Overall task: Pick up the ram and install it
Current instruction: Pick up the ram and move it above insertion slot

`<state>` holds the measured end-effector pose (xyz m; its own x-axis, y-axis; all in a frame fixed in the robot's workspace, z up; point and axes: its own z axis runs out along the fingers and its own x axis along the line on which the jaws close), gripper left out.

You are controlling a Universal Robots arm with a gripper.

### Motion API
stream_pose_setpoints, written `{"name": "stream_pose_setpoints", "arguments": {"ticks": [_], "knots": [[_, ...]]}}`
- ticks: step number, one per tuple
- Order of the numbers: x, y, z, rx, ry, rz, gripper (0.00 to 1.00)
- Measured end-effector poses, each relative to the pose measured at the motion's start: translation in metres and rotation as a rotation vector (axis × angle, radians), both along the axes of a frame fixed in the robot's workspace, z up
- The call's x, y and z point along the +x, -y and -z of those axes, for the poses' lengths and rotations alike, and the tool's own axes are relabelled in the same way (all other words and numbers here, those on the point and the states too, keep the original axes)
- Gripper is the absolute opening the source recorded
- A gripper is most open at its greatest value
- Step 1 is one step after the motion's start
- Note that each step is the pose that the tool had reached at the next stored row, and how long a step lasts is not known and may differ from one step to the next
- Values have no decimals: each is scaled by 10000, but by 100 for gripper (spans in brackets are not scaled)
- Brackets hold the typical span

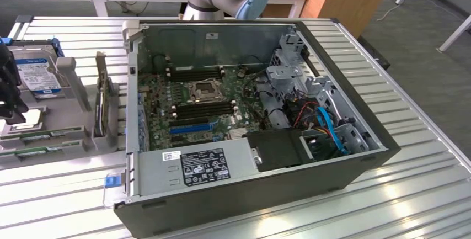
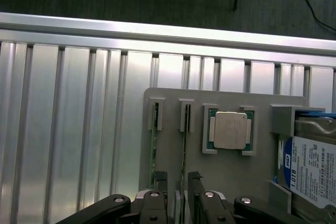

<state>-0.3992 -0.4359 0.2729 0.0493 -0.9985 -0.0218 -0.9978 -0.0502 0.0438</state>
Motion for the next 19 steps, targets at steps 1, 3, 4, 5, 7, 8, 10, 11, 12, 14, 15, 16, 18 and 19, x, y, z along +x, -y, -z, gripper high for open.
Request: {"name": "stream_pose_setpoints", "arguments": {"ticks": [1, 3, 4, 5, 7, 8, 10, 11, 12, 14, 15, 16, 18, 19], "knots": [[0, 0, 0, 0, 0, 0, 29], [0, 0, 8, 3, 4, 0, 29], [0, 0, 15, 3, 4, 0, 29], [0, 0, 21, 1, 1, 0, 29], [0, 0, 37, 2, 2, 0, 29], [0, 0, 44, 1, 1, 0, 29], [0, 0, 59, 1, 0, 0, 29], [0, 0, 67, 1, 0, 0, 29], [0, 0, 75, 1, 1, 0, 29], [0, 0, 90, 2, 1, 0, 29], [0, 0, 96, 1, 0, 0, 29], [0, 0, 102, 1, 0, 0, 29], [0, 0, 115, 1, 0, 0, 29], [0, 0, 122, 2, 1, 0, 29]]}}
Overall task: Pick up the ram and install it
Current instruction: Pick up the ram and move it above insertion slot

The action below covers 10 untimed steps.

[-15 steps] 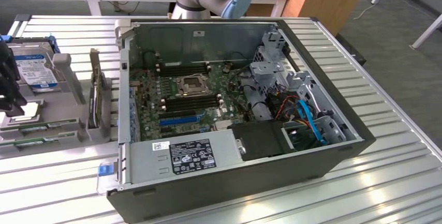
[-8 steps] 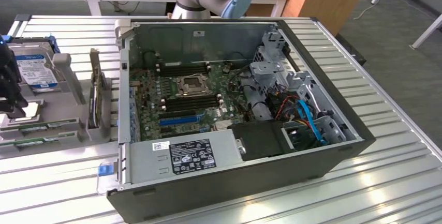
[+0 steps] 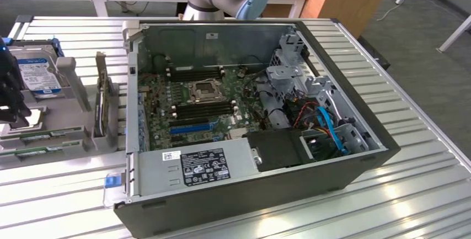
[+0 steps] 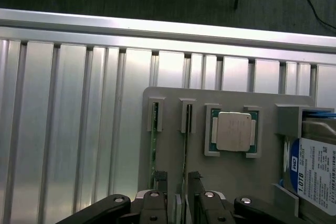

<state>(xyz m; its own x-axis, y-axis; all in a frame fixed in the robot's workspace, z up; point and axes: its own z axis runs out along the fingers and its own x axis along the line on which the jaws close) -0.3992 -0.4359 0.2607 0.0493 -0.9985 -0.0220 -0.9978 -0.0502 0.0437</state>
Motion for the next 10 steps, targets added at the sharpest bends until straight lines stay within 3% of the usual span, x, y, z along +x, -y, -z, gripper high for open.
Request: {"name": "stream_pose_setpoints", "arguments": {"ticks": [10], "knots": [[0, 0, 67, -1, -1, 0, 29]]}}
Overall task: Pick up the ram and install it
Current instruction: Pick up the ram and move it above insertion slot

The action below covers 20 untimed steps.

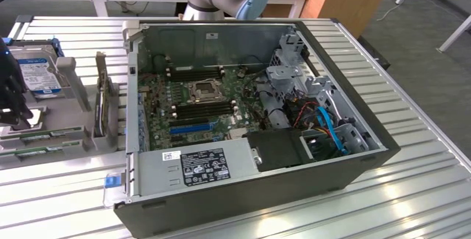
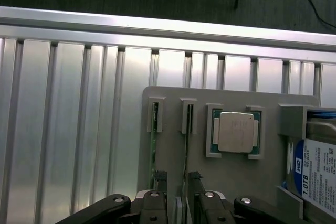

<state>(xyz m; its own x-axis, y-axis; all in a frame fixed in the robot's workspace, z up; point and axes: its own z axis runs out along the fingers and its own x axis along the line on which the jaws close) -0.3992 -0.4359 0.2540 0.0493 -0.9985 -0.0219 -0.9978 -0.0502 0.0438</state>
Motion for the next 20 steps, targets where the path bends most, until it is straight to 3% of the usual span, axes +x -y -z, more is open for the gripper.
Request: {"name": "stream_pose_setpoints", "arguments": {"ticks": [20], "knots": [[0, 0, 159, 0, 1, 0, 29]]}}
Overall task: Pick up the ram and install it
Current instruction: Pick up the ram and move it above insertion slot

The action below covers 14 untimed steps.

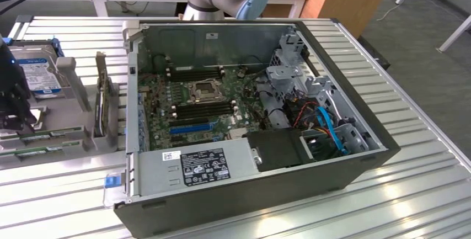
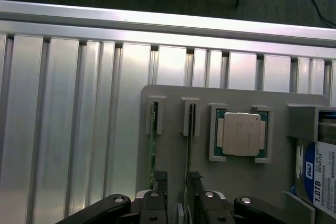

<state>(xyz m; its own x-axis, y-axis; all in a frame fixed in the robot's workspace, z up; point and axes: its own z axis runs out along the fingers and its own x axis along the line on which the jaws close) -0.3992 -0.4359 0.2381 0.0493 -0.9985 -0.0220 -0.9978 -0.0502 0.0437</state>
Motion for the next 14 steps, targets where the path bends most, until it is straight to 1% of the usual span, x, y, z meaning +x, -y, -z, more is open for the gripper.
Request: {"name": "stream_pose_setpoints", "arguments": {"ticks": [6, 14], "knots": [[0, 0, 39, -1, -1, 0, 29], [0, 0, 45, 0, -1, 0, 29]]}}
